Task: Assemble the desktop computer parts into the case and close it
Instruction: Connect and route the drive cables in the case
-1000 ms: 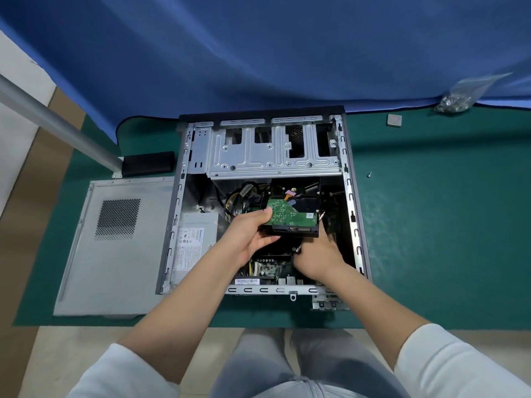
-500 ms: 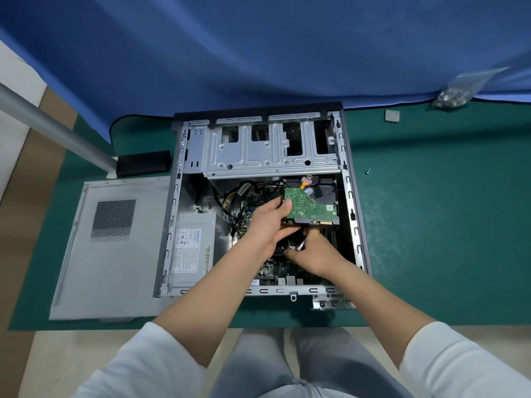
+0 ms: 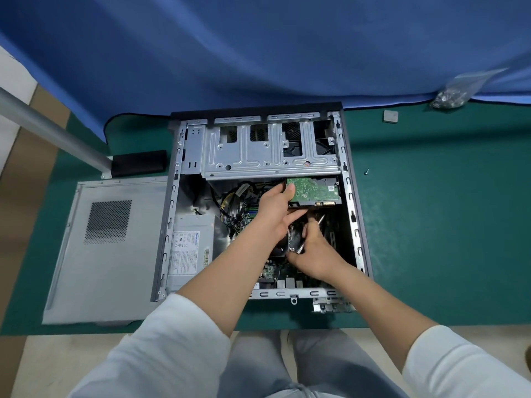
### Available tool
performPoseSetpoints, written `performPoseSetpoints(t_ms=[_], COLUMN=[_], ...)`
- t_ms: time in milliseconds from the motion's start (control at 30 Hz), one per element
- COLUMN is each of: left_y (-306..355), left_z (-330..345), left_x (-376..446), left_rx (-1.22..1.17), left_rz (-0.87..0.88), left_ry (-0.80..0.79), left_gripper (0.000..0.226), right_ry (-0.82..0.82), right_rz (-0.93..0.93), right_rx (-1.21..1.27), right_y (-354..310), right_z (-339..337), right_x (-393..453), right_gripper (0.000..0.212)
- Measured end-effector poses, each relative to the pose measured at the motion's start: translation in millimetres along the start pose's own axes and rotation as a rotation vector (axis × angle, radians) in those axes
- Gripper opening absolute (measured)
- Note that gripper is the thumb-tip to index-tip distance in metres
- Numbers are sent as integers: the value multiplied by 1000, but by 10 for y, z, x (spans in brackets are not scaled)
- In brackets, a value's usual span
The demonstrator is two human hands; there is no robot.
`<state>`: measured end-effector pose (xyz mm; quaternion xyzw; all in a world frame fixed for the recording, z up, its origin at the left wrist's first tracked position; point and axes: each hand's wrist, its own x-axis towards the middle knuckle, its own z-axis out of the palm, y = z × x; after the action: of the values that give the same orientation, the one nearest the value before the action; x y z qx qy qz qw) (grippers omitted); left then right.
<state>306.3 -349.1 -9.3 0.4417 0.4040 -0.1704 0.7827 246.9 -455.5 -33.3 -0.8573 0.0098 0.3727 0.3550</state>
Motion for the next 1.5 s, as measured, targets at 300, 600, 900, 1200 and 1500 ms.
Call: performPoseSetpoints(t_ms=[300,600,900,1200,1500], left_y=[143,189,310,565,1112], left_z=[187,141,182,-235,-1632], left_x=[11,-64,-46,-240,-531], left_rx=[-253,-321,-354,28,496], left_rz=[-155,-210,-177,-128,564], left_ry=[-11,-83,-115,-156,210], left_gripper=[6,8,13,43,26], right_ry=[19,54,94,394,401], right_rz=[-14,-81,-100,-225,-600], right_rx=[24,23,23,25,40], right_y=[-16,21,68,-17,-921], right_z=[-7,9,38,27,-29], right_x=[-30,13,64,-71,231], right_gripper=[109,106,105,75,72])
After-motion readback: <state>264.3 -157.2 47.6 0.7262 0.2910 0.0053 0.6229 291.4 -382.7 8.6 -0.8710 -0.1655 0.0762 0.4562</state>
